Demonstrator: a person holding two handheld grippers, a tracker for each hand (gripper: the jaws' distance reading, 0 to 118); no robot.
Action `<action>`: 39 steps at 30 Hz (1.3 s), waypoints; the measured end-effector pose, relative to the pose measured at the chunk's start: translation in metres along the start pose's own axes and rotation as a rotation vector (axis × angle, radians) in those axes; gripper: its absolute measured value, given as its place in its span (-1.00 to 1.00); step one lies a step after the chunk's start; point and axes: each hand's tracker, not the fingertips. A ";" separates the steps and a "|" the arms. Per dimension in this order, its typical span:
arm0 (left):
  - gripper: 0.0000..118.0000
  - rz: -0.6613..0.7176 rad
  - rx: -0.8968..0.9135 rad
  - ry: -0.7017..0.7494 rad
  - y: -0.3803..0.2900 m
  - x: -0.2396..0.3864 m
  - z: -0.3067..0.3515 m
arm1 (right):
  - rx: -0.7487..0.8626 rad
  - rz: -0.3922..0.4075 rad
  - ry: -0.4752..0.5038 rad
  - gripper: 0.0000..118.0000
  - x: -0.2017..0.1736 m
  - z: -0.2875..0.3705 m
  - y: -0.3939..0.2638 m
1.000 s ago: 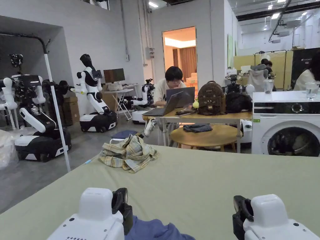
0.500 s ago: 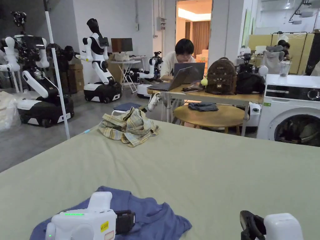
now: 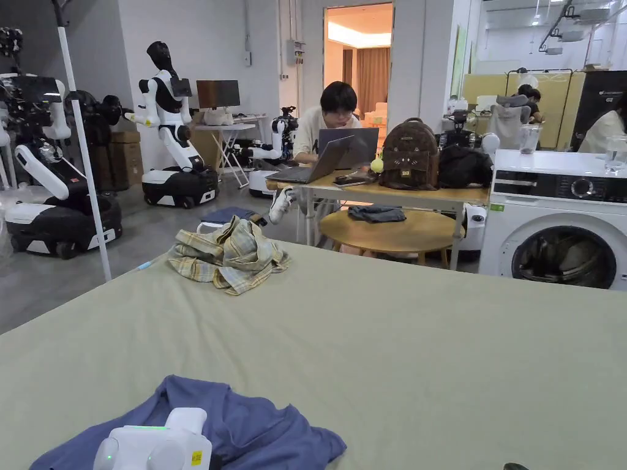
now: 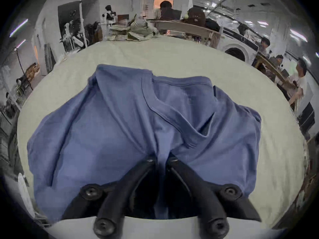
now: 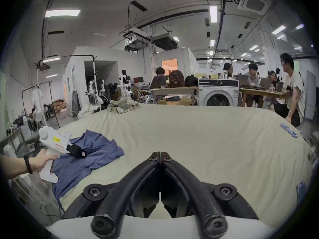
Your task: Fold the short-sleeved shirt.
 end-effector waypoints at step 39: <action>-1.00 -0.418 -0.073 -0.782 -0.152 0.414 0.055 | 0.065 -0.048 -0.307 -1.00 0.119 0.140 0.000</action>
